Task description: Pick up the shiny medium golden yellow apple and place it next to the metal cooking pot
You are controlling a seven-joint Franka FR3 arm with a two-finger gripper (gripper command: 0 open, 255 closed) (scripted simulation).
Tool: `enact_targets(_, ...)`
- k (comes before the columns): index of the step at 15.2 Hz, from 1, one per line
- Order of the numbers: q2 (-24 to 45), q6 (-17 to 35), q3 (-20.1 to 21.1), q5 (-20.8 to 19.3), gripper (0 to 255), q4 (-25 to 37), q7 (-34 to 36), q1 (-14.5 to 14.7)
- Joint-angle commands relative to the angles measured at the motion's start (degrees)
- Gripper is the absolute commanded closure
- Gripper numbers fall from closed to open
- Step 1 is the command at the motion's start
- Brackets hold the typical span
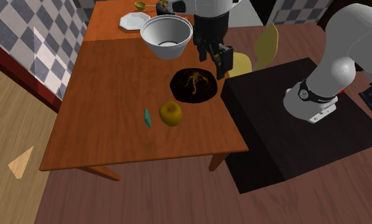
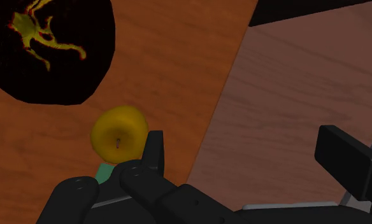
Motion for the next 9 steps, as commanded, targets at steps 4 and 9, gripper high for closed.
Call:
enact_targets(4,10.0,6.1,-1.6,2.1,0,2.6,-3.8,-0.4)
enact_targets(9,21.2,10.2,-2.5,5.1,0,8.1,-8.0,-1.4)
